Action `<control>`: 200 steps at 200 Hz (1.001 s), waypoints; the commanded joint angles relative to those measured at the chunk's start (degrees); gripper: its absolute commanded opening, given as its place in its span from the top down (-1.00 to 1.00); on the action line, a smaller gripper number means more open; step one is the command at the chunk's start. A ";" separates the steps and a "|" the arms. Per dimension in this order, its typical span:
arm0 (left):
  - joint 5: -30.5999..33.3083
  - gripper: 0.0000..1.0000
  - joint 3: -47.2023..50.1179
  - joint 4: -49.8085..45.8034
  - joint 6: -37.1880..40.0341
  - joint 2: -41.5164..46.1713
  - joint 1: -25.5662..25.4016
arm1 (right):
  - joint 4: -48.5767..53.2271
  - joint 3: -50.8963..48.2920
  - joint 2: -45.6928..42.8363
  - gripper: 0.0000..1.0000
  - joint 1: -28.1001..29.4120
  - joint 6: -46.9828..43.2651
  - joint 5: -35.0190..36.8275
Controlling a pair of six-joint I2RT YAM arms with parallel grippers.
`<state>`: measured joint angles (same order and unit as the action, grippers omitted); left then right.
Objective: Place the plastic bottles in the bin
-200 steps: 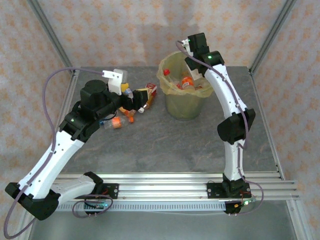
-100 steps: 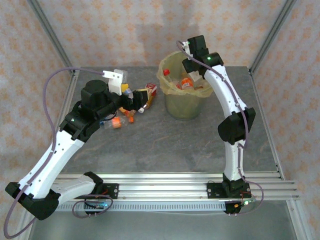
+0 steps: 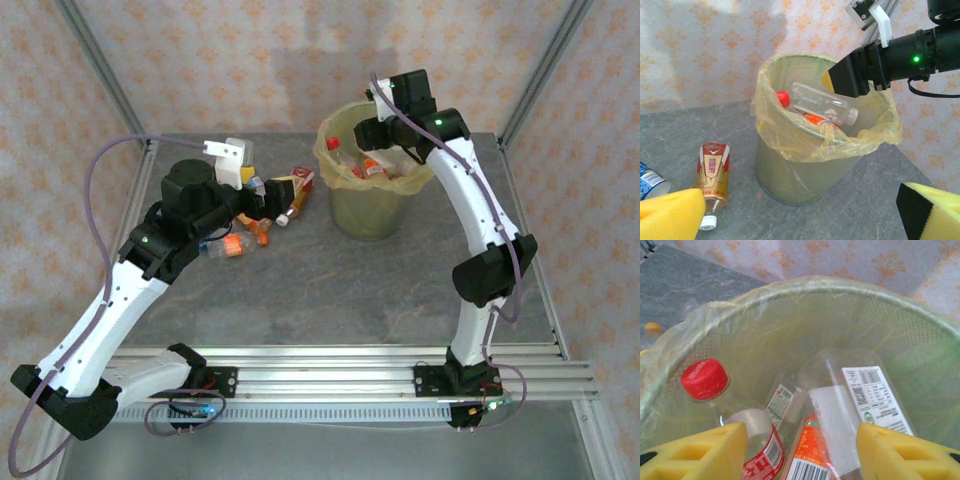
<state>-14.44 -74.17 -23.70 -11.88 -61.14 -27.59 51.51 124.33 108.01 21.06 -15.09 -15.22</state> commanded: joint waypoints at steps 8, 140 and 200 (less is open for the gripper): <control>1.53 -1.00 -0.47 -0.73 0.65 0.52 0.44 | -2.57 -2.06 -3.04 -0.08 0.13 5.33 8.20; 18.55 -1.00 -8.46 -25.78 -1.41 -15.20 12.61 | -8.33 -19.23 -20.54 -0.98 0.65 16.07 21.00; 21.42 -0.97 -10.59 -37.32 13.37 -29.56 14.25 | -9.53 -24.96 -26.54 -0.98 0.65 19.00 23.62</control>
<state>5.37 -83.44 -52.86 -5.74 -87.44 -13.50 43.33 101.47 83.00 21.34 1.69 5.43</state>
